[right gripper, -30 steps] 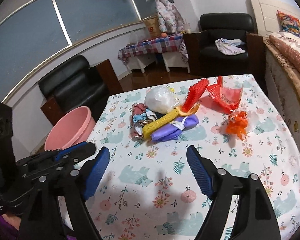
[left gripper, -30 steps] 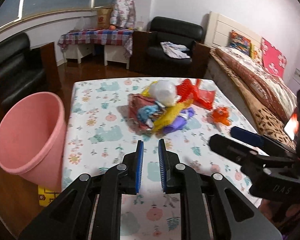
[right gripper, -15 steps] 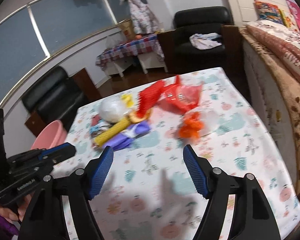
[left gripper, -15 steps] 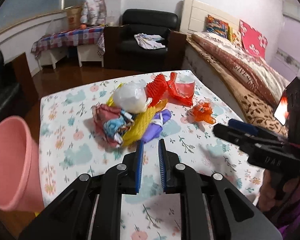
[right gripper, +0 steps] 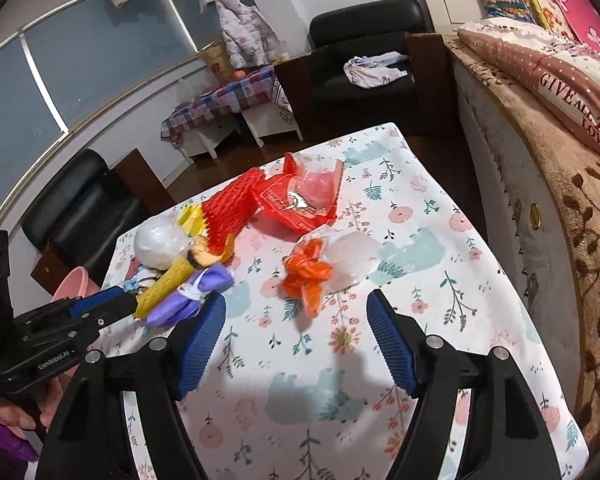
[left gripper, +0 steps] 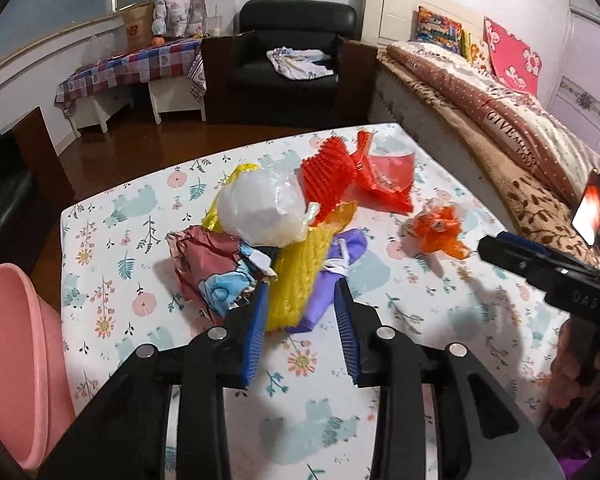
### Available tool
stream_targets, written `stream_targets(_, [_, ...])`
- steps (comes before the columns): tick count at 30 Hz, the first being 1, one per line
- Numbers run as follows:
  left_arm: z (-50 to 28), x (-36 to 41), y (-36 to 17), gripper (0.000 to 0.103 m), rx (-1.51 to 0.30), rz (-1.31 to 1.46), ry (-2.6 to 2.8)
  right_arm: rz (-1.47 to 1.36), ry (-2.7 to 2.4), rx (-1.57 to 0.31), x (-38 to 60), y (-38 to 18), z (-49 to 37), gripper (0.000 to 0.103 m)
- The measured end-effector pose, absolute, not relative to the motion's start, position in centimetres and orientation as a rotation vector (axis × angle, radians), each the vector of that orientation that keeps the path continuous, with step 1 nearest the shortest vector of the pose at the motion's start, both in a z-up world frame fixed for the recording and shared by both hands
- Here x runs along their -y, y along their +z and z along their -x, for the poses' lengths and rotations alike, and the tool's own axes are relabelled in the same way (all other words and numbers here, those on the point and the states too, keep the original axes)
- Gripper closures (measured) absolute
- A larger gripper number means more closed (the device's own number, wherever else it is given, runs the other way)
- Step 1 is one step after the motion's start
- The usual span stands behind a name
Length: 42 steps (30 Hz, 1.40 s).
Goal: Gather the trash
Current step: 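Grasp the yellow mesh net with the left gripper while the right grasps the orange bag, then carry the yellow net and orange ribbon bag over the pink bin with both grippers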
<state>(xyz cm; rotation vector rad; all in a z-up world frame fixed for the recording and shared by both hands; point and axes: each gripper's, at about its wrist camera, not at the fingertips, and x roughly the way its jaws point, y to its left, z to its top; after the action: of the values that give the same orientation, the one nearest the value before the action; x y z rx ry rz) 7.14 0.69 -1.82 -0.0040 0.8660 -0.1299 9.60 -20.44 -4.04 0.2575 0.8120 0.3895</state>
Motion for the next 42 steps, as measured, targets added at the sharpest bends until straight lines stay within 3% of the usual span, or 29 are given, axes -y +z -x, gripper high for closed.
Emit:
stream_targets(9, [-8.6, -0.7, -3.6, 0.070, -0.905, -0.032, -0.085, -0.270, 0.399, -0.839, 20.1, -5.1, -12.0, 0.028])
stream_targets(14, [-8.3, -1.2, -3.5, 0.094, -0.890, -0.002, -0.085, -0.282, 0.411, -0.864, 19.7, -5.8, -13.0, 0.028])
stream_targets(21, [-6.5, -1.1, -2.4, 0.095, -0.863, 0.002, -0.114, -0.275, 0.384, -0.886, 18.9, -6.5, -13.8, 0.028])
stream_targets(24, [-5.3, -1.0, -1.5, 0.095, -0.845, 0.011, -0.134, -0.293, 0.378, -0.909, 19.1, -7.0, -13.8, 0.038])
stream_targets(27, [-4.2, -1.0, -0.8, 0.095, -0.831, 0.025, -0.144, -0.311, 0.374, -0.935, 19.3, -7.6, -14.1, 0.061])
stream_targets(29, [-3.3, -0.9, -0.4, 0.095, -0.818, 0.034, -0.148, -0.319, 0.374, -0.942, 19.4, -7.7, -14.1, 0.087])
stream_targets(32, [-2.3, -1.0, 0.1, 0.095, -0.799, 0.051, -0.152, -0.325, 0.380, -0.942, 19.6, -7.6, -13.7, 0.094])
stream_targets(42, [0.6, -2.1, 1.8, 0.095, -0.736, 0.094, -0.132, -0.312, 0.420, -0.869, 19.9, -4.5, -9.0, 0.094])
